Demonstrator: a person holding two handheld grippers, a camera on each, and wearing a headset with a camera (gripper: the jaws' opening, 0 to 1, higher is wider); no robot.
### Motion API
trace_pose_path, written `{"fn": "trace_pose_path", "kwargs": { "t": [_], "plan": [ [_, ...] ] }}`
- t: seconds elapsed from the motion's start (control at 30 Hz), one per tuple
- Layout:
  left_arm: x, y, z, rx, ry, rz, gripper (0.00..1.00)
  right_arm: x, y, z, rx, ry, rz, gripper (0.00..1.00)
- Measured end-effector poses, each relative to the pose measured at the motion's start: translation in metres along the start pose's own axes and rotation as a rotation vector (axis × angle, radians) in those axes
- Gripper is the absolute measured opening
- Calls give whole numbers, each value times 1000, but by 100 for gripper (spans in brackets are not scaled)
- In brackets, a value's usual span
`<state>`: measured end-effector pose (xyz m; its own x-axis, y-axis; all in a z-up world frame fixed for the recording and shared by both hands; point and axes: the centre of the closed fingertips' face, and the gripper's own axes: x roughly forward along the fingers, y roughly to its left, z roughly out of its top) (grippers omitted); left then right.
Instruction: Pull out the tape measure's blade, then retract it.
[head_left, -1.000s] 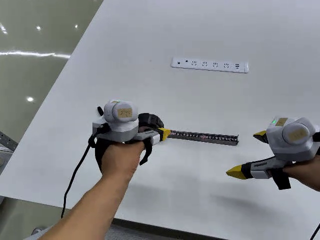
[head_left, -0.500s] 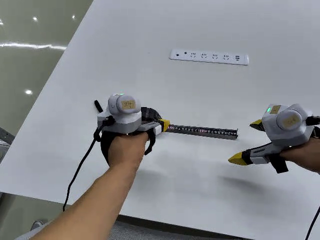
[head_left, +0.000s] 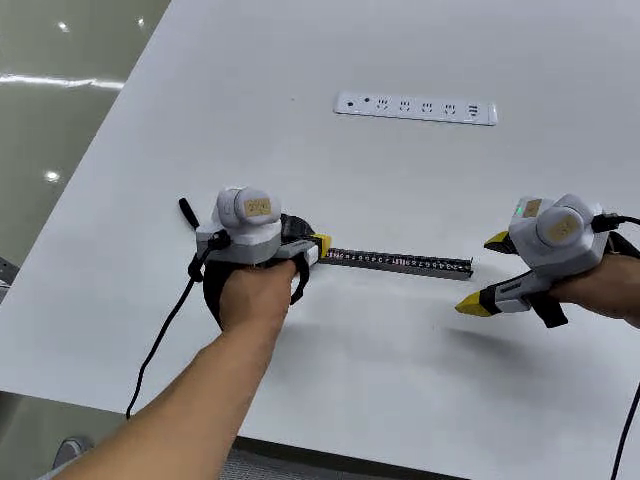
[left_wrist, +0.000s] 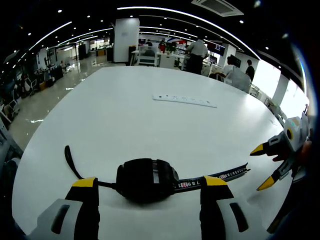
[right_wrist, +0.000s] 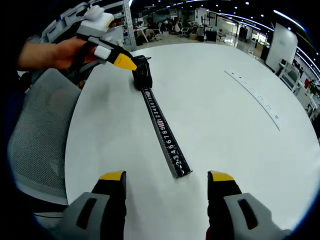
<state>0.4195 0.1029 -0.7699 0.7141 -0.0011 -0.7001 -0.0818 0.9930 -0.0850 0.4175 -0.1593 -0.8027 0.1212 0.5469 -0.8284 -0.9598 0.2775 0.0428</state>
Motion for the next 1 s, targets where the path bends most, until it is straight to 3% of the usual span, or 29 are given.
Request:
{"fn": "trace_pose_path", "kwargs": {
  "t": [0.5, 1.0],
  "plan": [
    [14, 7, -3, -29, 17, 22, 75, 18, -15, -3, -94, 61, 55, 53],
    [23, 9, -5, -45, 30, 21, 72, 28, -18, -8, -164, 102, 93, 40]
  ]
}}
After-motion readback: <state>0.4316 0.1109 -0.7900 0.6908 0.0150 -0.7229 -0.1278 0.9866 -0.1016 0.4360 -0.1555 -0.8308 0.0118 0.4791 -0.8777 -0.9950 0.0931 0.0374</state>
